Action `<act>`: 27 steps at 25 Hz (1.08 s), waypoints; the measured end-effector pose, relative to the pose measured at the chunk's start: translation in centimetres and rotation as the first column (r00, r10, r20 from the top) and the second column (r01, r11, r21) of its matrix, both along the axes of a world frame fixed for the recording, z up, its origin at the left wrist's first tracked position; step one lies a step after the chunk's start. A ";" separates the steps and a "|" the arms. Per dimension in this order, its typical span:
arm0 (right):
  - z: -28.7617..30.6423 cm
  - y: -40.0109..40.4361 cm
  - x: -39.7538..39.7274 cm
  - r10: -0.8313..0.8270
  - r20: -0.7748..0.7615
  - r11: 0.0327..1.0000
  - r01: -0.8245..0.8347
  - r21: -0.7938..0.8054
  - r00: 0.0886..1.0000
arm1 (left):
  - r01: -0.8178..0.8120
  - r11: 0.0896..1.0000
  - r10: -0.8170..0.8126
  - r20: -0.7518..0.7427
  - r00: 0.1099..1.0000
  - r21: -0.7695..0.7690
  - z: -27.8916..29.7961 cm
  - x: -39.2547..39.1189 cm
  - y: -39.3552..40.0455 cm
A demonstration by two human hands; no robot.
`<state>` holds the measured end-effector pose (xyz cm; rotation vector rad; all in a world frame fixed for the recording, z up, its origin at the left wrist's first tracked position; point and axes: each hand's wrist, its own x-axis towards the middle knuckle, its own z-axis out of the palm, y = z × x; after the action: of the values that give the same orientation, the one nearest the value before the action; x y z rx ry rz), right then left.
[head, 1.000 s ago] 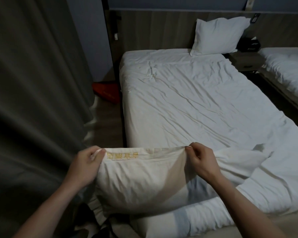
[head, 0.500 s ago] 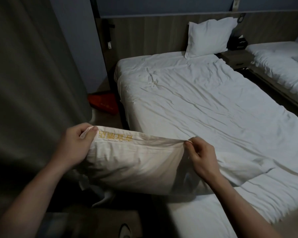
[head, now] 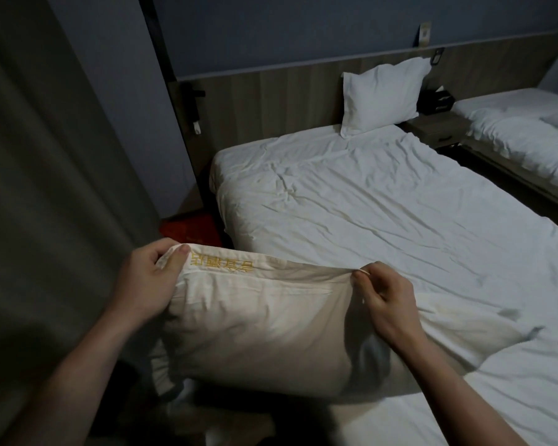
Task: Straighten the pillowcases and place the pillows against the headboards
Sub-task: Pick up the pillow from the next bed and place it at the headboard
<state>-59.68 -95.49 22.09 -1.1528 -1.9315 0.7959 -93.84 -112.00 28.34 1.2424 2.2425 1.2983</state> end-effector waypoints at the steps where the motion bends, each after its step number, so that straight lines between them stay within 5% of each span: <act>1: 0.0 1.7 -0.8 0.001 0.001 1.000 -0.001 -0.003 1.000 | -0.017 1.000 0.017 -0.001 1.000 -0.016 -0.1 -0.8 1.5; 14: 0.5 19.0 -15.2 0.088 0.014 0.991 -0.086 -0.107 0.996 | -0.115 0.986 0.114 -0.012 0.993 -0.121 -0.4 -13.0 14.9; 27: 0.7 28.8 -31.0 -0.132 0.046 0.989 0.135 -0.055 0.990 | 0.066 0.995 -0.070 -0.045 0.997 -0.080 1.3 -31.7 31.2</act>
<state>-90.70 -66.66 22.80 -1.3292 -1.8539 0.7649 -125.52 -80.75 29.63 1.3232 2.2399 1.1562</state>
